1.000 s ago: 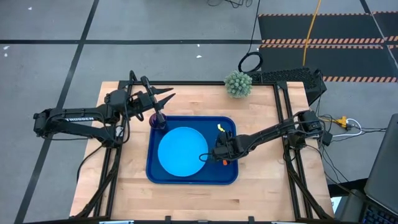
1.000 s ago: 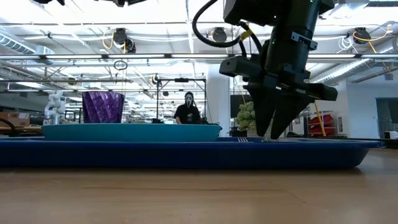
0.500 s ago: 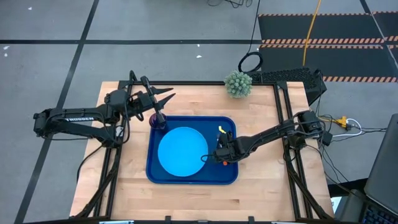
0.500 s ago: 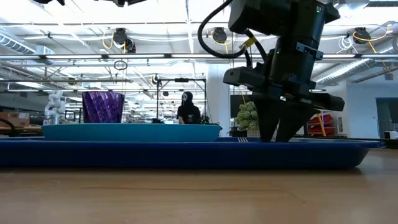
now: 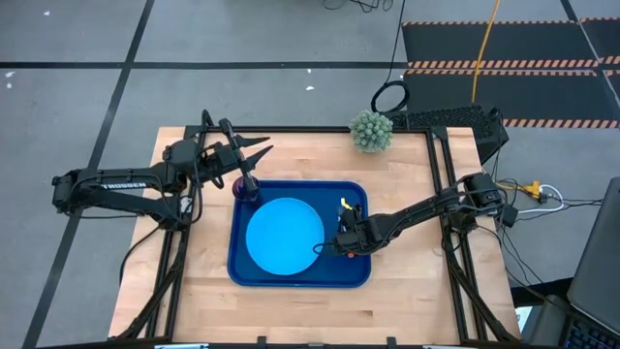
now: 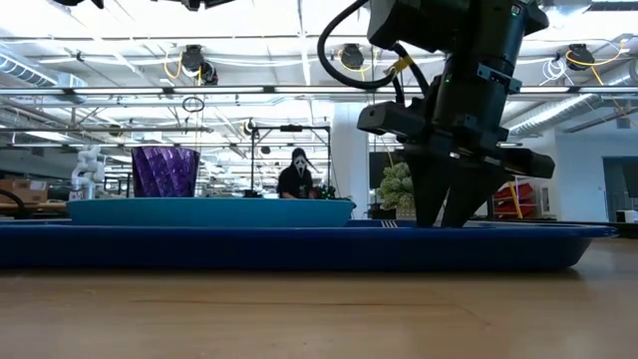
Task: Pick and place plate/cup/fork/spoon on tray
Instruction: Put the orange fork in the middle of the light blue plate and black spoon on the dark blue tray
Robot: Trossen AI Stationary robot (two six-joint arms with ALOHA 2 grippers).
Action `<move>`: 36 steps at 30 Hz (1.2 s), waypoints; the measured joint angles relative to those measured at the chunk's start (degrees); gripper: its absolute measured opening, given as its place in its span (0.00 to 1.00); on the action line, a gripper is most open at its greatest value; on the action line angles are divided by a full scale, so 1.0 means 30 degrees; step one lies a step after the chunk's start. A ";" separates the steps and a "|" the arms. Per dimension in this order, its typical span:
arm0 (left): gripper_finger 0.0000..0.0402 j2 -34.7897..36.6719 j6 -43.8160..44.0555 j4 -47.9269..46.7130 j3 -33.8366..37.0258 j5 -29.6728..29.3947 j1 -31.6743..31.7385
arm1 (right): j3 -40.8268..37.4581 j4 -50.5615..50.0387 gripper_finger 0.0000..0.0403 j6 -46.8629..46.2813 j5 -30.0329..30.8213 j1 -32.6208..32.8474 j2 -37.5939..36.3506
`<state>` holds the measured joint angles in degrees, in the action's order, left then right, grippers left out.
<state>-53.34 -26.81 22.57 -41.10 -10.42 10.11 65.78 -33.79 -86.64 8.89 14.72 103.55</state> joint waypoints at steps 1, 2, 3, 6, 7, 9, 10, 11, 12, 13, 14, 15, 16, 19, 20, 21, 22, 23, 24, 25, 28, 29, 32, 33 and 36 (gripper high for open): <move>0.24 0.0000 0.0000 0.0000 0.0000 -0.0003 0.0000 | 0.0000 0.0062 0.26 -0.0082 0.0007 0.0014 0.0000; 0.24 0.0000 0.0000 0.0000 0.0000 0.0001 0.0000 | 0.0000 0.0134 0.26 -0.0166 -0.0008 0.0028 0.0000; 0.24 0.0000 0.0000 0.0000 0.0000 -0.0004 0.0000 | 0.0000 0.0204 0.26 -0.0219 0.0005 0.0063 0.0000; 0.24 0.0000 0.0000 0.0000 0.0000 0.0001 0.0000 | 0.0000 0.0314 0.26 -0.0233 0.0098 0.0138 0.0000; 0.24 0.0000 0.0000 0.0007 0.0000 0.0001 0.0000 | -0.0003 0.0298 0.26 -0.0229 0.0089 0.0147 0.0000; 0.24 0.0000 0.0000 0.0000 0.0000 0.0000 0.0000 | -0.0138 0.0402 0.26 -0.0246 0.0095 0.0192 0.0000; 0.24 0.0000 0.0003 0.0007 0.0000 -0.0003 0.0000 | -0.0273 0.0525 0.26 -0.0251 0.0109 0.0226 0.0000; 0.24 0.0000 0.0000 0.0000 0.0000 -0.0003 0.0000 | -0.0392 0.0652 0.26 -0.0251 0.0130 0.0246 -0.0020; 0.24 0.0000 0.0000 0.0000 0.0000 -0.0005 0.0000 | -0.0509 0.0750 0.26 -0.0257 0.0144 0.0261 -0.0043; 0.24 0.0000 0.0000 0.0000 0.0000 -0.0002 0.0000 | -0.0576 0.0811 0.26 -0.0253 0.0150 0.0296 -0.0058; 0.24 0.0000 0.0000 0.0007 0.0000 -0.0004 0.0000 | -0.0597 0.0875 0.26 -0.0253 0.0163 0.0325 -0.0058; 0.24 0.0000 0.0004 0.0000 0.0000 0.0001 0.0000 | -0.0597 0.0932 0.26 -0.0251 0.0192 0.0351 -0.0058; 0.24 0.0000 0.0000 0.0003 0.0000 0.0001 0.0000 | -0.0607 0.1024 0.26 -0.0238 0.0260 0.0364 -0.0058; 0.24 0.0000 0.0000 0.0015 0.0000 0.0001 0.0000 | -0.0648 0.1331 0.26 -0.0007 0.0531 0.0371 -0.0215; 0.24 0.0000 0.0000 0.0042 0.0000 -0.0006 0.0000 | -0.0660 0.1407 0.26 0.0058 0.0530 0.0366 -0.0258; 0.24 0.0000 0.0000 0.0058 0.0000 -0.0007 0.0000 | -0.0663 0.1420 0.26 0.0062 0.0536 0.0364 -0.0322; 0.24 0.0000 0.0000 0.0058 0.0000 -0.0004 0.0000 | -0.0663 0.1407 0.26 0.0113 0.0539 0.0364 -0.0405; 0.24 0.0000 0.0000 0.0058 0.0000 -0.0007 0.0000 | -0.0663 0.1420 0.26 0.0179 0.0539 0.0364 -0.0483; 0.24 0.0000 0.0000 0.0062 0.0000 -0.0005 0.0000 | -0.0663 0.1474 0.26 0.0228 0.0546 0.0364 -0.0515; 0.24 0.0000 0.0000 0.0060 0.0000 0.0001 0.0000 | -0.0663 0.1489 0.26 0.0244 0.0546 0.0364 -0.0530; 0.24 0.0000 0.0000 0.0064 0.0000 -0.0006 0.0000 | -0.0663 0.1410 0.26 0.0252 0.0553 0.0371 -0.0503; 0.24 0.0000 0.0000 0.0065 0.0000 -0.0006 0.0000 | -0.0663 0.1430 0.26 0.0252 0.0560 0.0371 -0.0503; 0.24 -0.0002 0.0000 0.0058 0.0000 -0.0005 -0.0003 | -0.0663 0.1192 0.26 0.0252 0.0568 0.0371 -0.0505; 0.24 0.0000 0.0000 0.0058 0.0000 -0.0004 -0.0001 | -0.0663 0.1028 0.26 0.0252 0.0568 0.0371 -0.0503; 0.24 0.0000 0.0000 0.0058 0.0000 -0.0002 0.0000 | -0.0663 0.0594 0.26 0.0171 0.0590 0.0371 -0.0503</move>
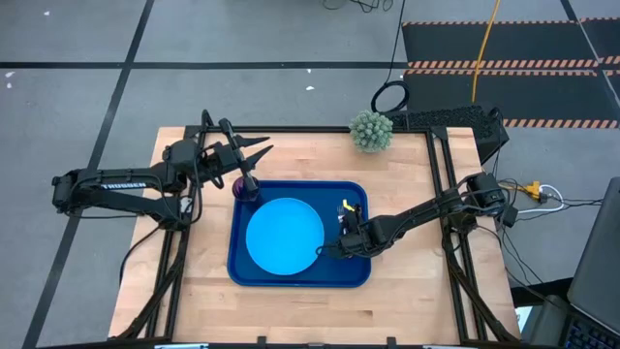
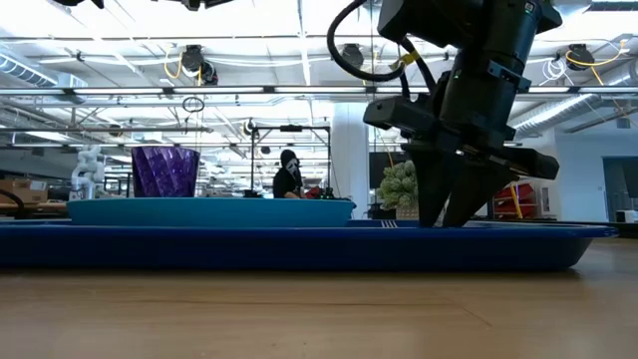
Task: Pick and place plate/cup/fork/spoon on tray
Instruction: Put the orange fork in the middle of the light blue plate and black spoon on the dark blue tray
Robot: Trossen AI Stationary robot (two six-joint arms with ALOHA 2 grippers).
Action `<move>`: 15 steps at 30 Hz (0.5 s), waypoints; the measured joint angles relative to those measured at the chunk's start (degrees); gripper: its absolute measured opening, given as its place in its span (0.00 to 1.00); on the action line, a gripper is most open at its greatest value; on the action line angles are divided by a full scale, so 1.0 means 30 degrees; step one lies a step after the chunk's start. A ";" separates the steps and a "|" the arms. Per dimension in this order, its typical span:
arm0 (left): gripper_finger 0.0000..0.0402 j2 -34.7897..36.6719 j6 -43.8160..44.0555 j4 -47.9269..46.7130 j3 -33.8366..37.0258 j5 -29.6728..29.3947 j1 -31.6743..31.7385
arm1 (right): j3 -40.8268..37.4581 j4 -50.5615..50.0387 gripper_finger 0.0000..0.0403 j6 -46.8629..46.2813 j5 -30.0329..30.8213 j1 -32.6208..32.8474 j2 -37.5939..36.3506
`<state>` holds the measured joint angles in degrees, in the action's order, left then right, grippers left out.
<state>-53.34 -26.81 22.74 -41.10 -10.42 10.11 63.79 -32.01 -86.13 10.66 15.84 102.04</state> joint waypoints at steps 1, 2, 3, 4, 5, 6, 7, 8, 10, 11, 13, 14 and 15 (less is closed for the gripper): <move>0.24 0.0000 0.0000 0.0000 0.0000 -0.0002 -0.0005 | 0.0000 -0.0122 0.26 -0.0011 0.0000 0.0000 0.0000; 0.24 0.0000 0.0000 0.0000 0.0000 -0.0004 -0.0001 | 0.0000 -0.0143 0.26 -0.0037 -0.0001 0.0000 0.0000; 0.24 0.0000 0.0000 0.0000 0.0000 -0.0004 0.0000 | 0.0000 -0.0106 0.26 -0.0044 0.0000 0.0000 0.0000; 0.24 0.0000 0.0000 0.0000 0.0000 -0.0004 0.0000 | 0.0000 -0.0059 0.26 -0.0051 0.0007 0.0000 0.0000; 0.24 0.0000 0.0000 0.0000 0.0000 0.0002 0.0000 | 0.0000 -0.0025 0.26 -0.0051 0.0007 0.0000 0.0000; 0.24 0.0000 0.0000 0.0000 0.0000 0.0002 -0.0006 | 0.0000 0.0034 0.26 -0.0051 0.0007 0.0000 0.0000; 0.24 0.0000 0.0000 0.0000 0.0000 0.0002 -0.0001 | 0.0000 0.0159 0.26 -0.0051 0.0007 0.0000 0.0000; 0.24 0.0000 0.0000 0.0000 0.0000 -0.0004 0.0000 | 0.0000 0.0286 0.26 -0.0058 0.0007 0.0000 0.0000; 0.24 0.0000 0.0000 0.0000 0.0000 -0.0001 -0.0003 | 0.0007 0.0453 0.26 -0.0057 0.0007 0.0007 0.0062; 0.24 0.0000 0.0000 0.0000 0.0000 -0.0004 0.0000 | 0.0007 0.0459 0.26 -0.0050 0.0007 0.0007 0.0081; 0.24 0.0000 0.0000 0.0000 0.0000 -0.0004 0.0000 | 0.0007 0.0466 0.26 0.0007 0.0007 0.0022 0.0095; 0.24 0.0000 0.0000 -0.0007 0.0000 -0.0004 0.0000 | 0.0007 0.0466 0.26 0.0021 0.0025 0.0029 0.0095; 0.24 0.0000 0.0000 -0.0007 0.0000 -0.0004 0.0000 | 0.0007 0.0466 0.26 0.0022 0.0087 0.0029 0.0095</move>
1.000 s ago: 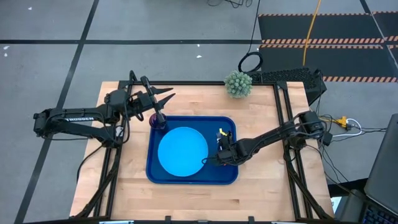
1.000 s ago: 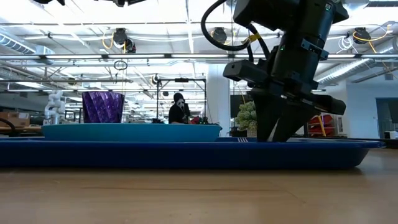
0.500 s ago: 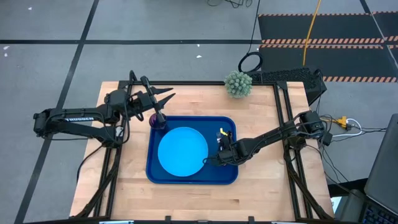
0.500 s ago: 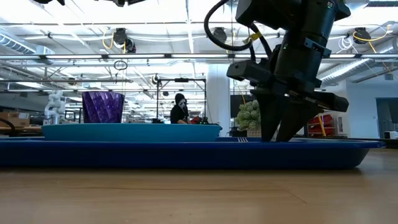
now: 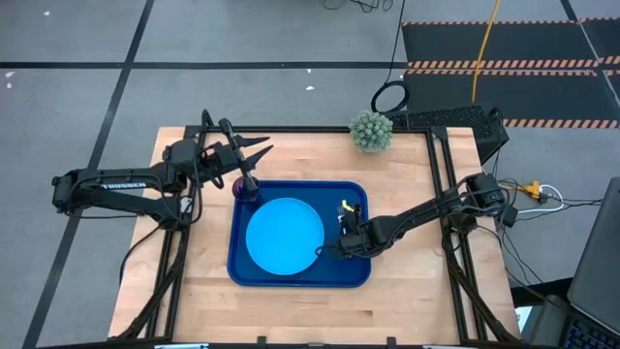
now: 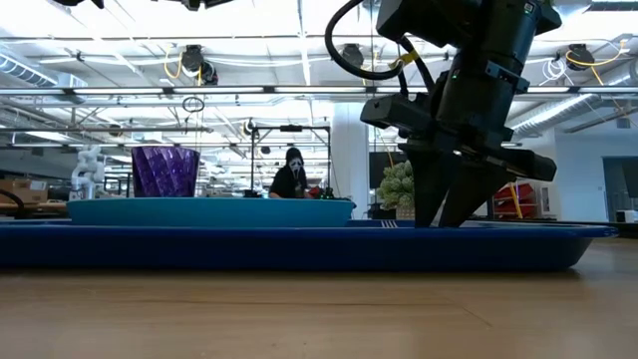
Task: Pick and place plate/cup/fork/spoon on tray
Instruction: Put the orange fork in the middle of the light blue plate and black spoon on the dark blue tray
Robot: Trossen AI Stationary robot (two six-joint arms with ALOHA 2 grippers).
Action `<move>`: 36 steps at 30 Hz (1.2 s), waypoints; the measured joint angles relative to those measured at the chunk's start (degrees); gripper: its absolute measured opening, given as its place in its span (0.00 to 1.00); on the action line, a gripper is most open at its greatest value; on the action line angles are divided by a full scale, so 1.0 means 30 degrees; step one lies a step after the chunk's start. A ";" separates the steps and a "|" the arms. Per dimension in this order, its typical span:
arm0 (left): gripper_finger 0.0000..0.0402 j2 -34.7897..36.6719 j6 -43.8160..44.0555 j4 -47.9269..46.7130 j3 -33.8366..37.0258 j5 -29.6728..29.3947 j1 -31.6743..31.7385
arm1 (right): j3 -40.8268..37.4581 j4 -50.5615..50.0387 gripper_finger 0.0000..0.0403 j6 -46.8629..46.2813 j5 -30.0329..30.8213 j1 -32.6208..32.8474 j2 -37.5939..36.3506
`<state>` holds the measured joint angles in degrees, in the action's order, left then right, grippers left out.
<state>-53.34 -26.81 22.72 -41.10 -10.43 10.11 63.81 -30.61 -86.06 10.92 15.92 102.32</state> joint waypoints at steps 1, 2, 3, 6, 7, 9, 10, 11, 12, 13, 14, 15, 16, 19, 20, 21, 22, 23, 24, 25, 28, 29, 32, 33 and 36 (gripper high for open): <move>0.24 0.0000 0.0000 -0.0007 0.0000 -0.0001 -0.0001 | 0.0000 -0.0007 0.26 0.0017 0.0206 0.0003 0.0000; 0.24 0.0000 0.0000 -0.0007 0.0000 0.0001 0.0000 | 0.0000 -0.0003 0.26 0.0034 0.0368 0.0038 0.0000; 0.24 0.0000 0.0000 -0.0005 0.0000 0.0000 -0.0006 | 0.0000 0.0000 0.26 0.0041 0.0420 0.0067 0.0000; 0.24 0.0000 0.0000 0.0000 0.0000 0.0006 -0.0004 | -0.0036 0.0078 0.26 0.0048 0.0400 0.0145 0.0000; 0.24 0.0000 0.0000 0.0000 0.0000 0.0004 -0.0007 | -0.0175 0.0344 0.26 -0.0012 0.0401 0.0195 0.0000; 0.24 0.0000 0.0000 0.0007 0.0000 0.0002 0.0000 | -0.0392 0.0579 0.26 -0.0101 0.0410 0.0272 0.0000; 0.24 0.0000 0.0000 0.0000 0.0000 0.0003 -0.0004 | -0.0457 0.0620 0.26 -0.0107 0.0406 0.0321 0.0000; 0.24 0.0000 0.0000 0.0000 0.0000 -0.0001 0.0000 | -0.0508 0.0722 0.26 -0.0128 0.0382 0.0358 0.0000; 0.24 0.0000 0.0000 0.0007 0.0000 -0.0001 0.0000 | -0.0565 0.0901 0.26 -0.0179 0.0379 0.0362 0.0000; 0.24 0.0000 0.0000 0.0007 0.0000 0.0006 -0.0007 | -0.0653 0.1100 0.26 -0.0301 0.0377 0.0364 0.0000; 0.24 0.0000 0.0000 0.0007 0.0000 0.0003 -0.0001 | -0.0739 0.1274 0.26 -0.0442 0.0365 0.0357 0.0000; 0.24 0.0000 0.0000 0.0007 0.0000 0.0000 0.0000 | -0.0816 0.1387 0.26 -0.0521 0.0365 0.0357 0.0000; 0.24 0.0000 0.0000 0.0007 0.0000 -0.0001 -0.0002 | -0.0871 0.1551 0.26 -0.0524 0.0365 0.0357 0.0000; 0.24 0.0000 0.0000 0.0010 0.0000 0.0002 -0.0007 | -0.1130 0.2136 0.26 -0.0531 0.0379 0.0358 0.0000; 0.24 -0.0003 0.0000 0.0010 0.0000 0.0001 0.0000 | -0.1197 0.2379 0.26 -0.0526 0.0387 0.0357 -0.0007; 0.24 0.0000 0.0000 0.0008 0.0000 0.0006 -0.0001 | -0.1222 0.2567 0.26 -0.0525 0.0405 0.0357 -0.0007; 0.24 0.0000 0.0000 0.0015 0.0000 -0.0001 -0.0007 | -0.1224 0.2677 0.26 -0.0525 0.0408 0.0357 -0.0007; 0.24 0.0000 0.0000 0.0015 0.0000 0.0000 -0.0007 | -0.1224 0.2742 0.26 -0.0525 0.0401 0.0357 -0.0007; 0.24 0.0000 0.0000 0.0015 0.0000 -0.0001 -0.0002 | -0.1242 0.2831 0.26 -0.0508 0.0401 0.0357 -0.0007; 0.24 0.0000 0.0000 0.0015 0.0000 -0.0001 -0.0005 | -0.1248 0.2936 0.26 -0.0452 0.0399 0.0357 -0.0007; 0.24 0.0000 0.0000 0.0022 0.0000 -0.0001 -0.0006 | -0.1253 0.3169 0.26 -0.0256 0.0394 0.0357 -0.0007; 0.24 0.0000 0.0000 0.0022 0.0000 0.0006 -0.0007 | -0.1253 0.3168 0.26 -0.0131 0.0400 0.0357 -0.0007; 0.24 0.0000 0.0000 0.0022 0.0000 0.0006 -0.0007 | -0.1253 0.3162 0.26 -0.0084 0.0401 0.0357 -0.0007; 0.24 0.0000 0.0000 0.0022 0.0000 -0.0001 -0.0004 | -0.1253 0.3163 0.26 -0.0075 0.0401 0.0357 -0.0005; 0.24 -0.0002 0.0000 0.0022 0.0000 -0.0001 -0.0007 | -0.1253 0.3212 0.26 -0.0008 0.0401 0.0357 0.0000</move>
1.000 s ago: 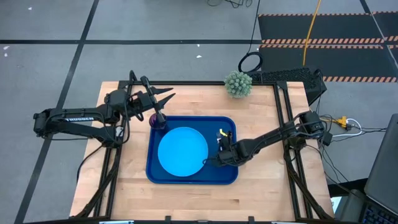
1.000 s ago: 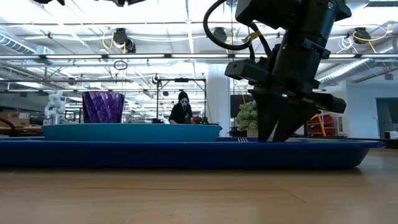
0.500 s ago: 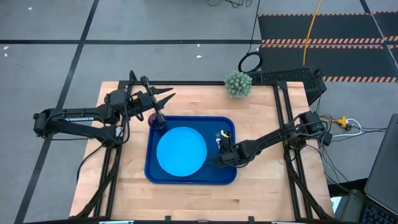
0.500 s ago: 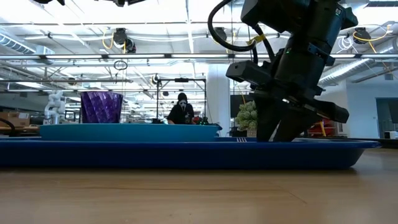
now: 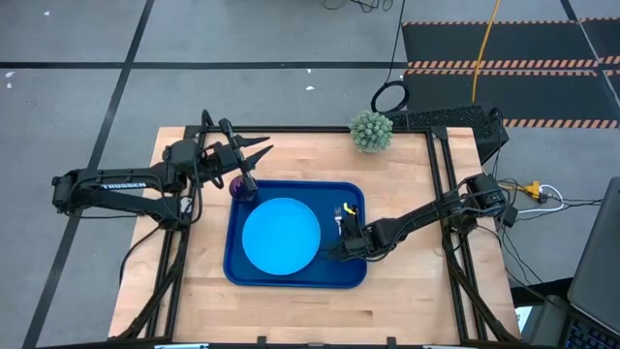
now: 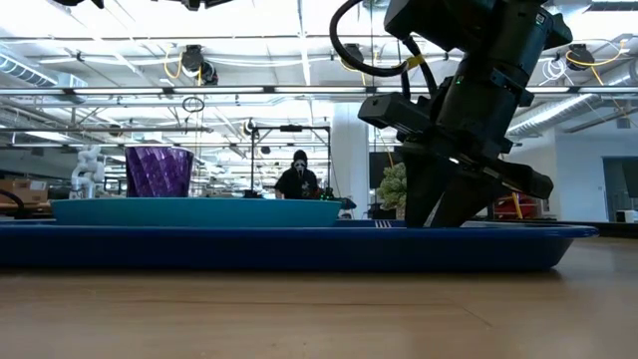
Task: Pick and place plate/cup/fork/spoon on tray
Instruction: Put the orange fork in the middle of the light blue plate and black spoon on the dark blue tray, then adjust the light blue plate on the dark blue tray
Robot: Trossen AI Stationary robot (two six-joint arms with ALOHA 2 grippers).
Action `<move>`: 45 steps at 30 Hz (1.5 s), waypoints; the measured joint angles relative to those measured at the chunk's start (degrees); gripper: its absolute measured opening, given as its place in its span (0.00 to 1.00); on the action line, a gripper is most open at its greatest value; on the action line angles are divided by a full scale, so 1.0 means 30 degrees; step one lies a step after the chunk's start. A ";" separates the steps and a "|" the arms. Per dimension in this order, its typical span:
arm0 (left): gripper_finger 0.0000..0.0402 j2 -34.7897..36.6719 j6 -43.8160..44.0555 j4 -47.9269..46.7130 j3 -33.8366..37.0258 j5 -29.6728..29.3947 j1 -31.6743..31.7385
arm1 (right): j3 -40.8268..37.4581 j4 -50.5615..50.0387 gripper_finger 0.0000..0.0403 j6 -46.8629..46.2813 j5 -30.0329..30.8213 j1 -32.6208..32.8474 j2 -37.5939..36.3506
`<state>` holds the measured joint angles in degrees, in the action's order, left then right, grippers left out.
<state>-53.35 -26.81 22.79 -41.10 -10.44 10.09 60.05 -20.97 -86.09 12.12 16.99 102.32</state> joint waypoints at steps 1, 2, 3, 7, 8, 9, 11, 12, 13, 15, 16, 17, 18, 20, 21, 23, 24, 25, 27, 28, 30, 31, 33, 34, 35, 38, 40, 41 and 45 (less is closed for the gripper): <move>0.24 0.0002 0.0000 0.0000 0.0000 0.0001 0.0005 | 0.0000 0.0027 0.26 0.0038 0.0000 0.0000 0.0000; 0.24 0.0002 0.0000 0.0000 0.0000 0.0004 0.0004 | 0.0000 0.0101 0.26 0.0104 0.0000 0.0000 0.0005; 0.24 0.0002 0.0000 0.0000 0.0000 0.0000 0.0007 | -0.0004 0.0248 0.26 0.0196 0.0004 0.0000 0.0015; 0.24 0.0002 0.0000 0.0001 0.0000 0.0007 0.0007 | -0.0007 0.1112 0.26 0.0705 0.0015 -0.0007 0.0022; 0.24 -0.0003 0.0000 0.0000 0.0000 0.0000 0.0007 | -0.0007 0.1277 0.26 0.0847 0.0021 -0.0007 0.0022; 0.24 0.0002 0.0000 0.0000 0.0000 0.0000 0.0004 | -0.0007 0.1340 0.26 0.0917 0.0020 -0.0007 0.0022; 0.24 0.0002 0.0000 0.0005 0.0000 0.0000 0.0007 | -0.0007 0.1309 0.26 0.0930 0.0022 -0.0007 0.0022; 0.24 0.0002 0.0000 0.0000 0.0000 0.0000 0.0007 | -0.0007 0.1312 0.26 0.0933 0.0022 -0.0007 0.0022; 0.24 0.0002 0.0000 0.0000 0.0000 0.0001 0.0006 | -0.0007 0.1298 0.26 0.0933 0.0033 -0.0007 0.0022; 0.24 0.0002 0.0000 0.0000 0.0000 0.0004 0.0000 | -0.0007 0.1274 0.26 0.0940 0.0150 -0.0007 0.0022; 0.24 0.0000 0.0000 0.0000 0.0000 0.0006 0.0007 | -0.0007 0.1233 0.26 0.0941 0.0403 -0.0007 0.0022; 0.24 0.0002 0.0000 0.0000 0.0000 0.0003 0.0000 | -0.0007 0.1145 0.26 0.0940 0.0532 -0.0007 0.0022; 0.24 0.0002 0.0000 0.0000 0.0000 0.0007 0.0007 | -0.0007 0.1020 0.26 0.0955 0.0594 -0.0015 0.0022; 0.24 0.0002 0.0000 0.0000 0.0000 0.0001 0.0007 | -0.0007 0.0733 0.26 0.1076 0.0619 -0.0015 0.0022; 0.24 0.0002 0.0000 0.0000 0.0000 0.0003 0.0005 | -0.0007 0.0623 0.26 0.1090 0.0619 -0.0015 0.0022; 0.24 0.0002 0.0000 0.0001 0.0000 0.0007 0.0007 | 0.0000 0.0331 0.26 0.1103 0.0818 -0.0015 0.0020; 0.24 0.0002 0.0000 0.0007 0.0000 0.0000 0.0000 | 0.0000 0.0088 0.26 0.1163 0.1000 -0.0015 -0.0048; 0.24 0.0002 0.0000 0.0007 0.0000 0.0003 0.0007 | 0.0000 -0.0299 0.26 0.1269 0.1211 -0.0015 -0.0146; 0.24 0.0002 0.0000 0.0007 0.0000 0.0005 0.0007 | 0.0000 -0.1057 0.26 0.1564 0.1794 -0.0042 -0.0601; 0.24 0.0002 0.0000 0.0000 0.0000 0.0007 0.0004 | 0.0000 -0.1498 0.26 0.1776 0.2292 -0.0060 -0.0934; 0.24 0.0002 0.0001 -0.0001 0.0000 0.0001 0.0007 | 0.0000 -0.2008 0.26 0.2529 0.3707 -0.0115 -0.1777; 0.24 0.0001 0.0015 -0.0015 0.0000 0.0001 0.0000 | 0.0000 -0.2027 0.26 0.3105 0.4477 -0.0133 -0.2240; 0.24 0.0002 0.0024 -0.0057 0.0000 0.0007 0.0003 | 0.0000 -0.1893 0.26 0.4712 0.6139 -0.0138 -0.3342; 0.24 -0.0001 0.0089 -0.0105 0.0000 0.0000 0.0007 | 0.0000 -0.1808 0.26 0.5638 0.6867 -0.0138 -0.3884; 0.24 0.0002 0.0115 -0.0199 0.0000 0.0002 0.0002 | 0.0013 -0.1797 0.26 0.6546 0.7496 -0.0138 -0.4402; 0.24 0.0002 0.0138 -0.0612 0.0000 0.0007 0.0007 | 0.0022 -0.2334 0.26 0.8911 0.8943 -0.0138 -0.5548; 0.24 -0.0002 0.0149 -0.0931 0.0007 0.0004 0.0007 | -0.0121 -0.2675 0.26 1.0033 0.9721 -0.0138 -0.5999; 0.24 0.0002 0.0174 -0.1122 0.0007 0.0002 0.0007 | -0.0407 -0.2580 0.26 1.0630 1.0006 -0.0145 -0.6201; 0.24 -0.0005 0.0914 -0.1987 0.0007 -0.0003 -0.0112 | -0.2276 -0.1606 0.26 1.2432 1.0907 -0.0416 -0.6740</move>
<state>-53.36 -24.07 16.83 -41.08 -10.45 9.75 53.22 -25.79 -48.79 44.84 15.75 82.10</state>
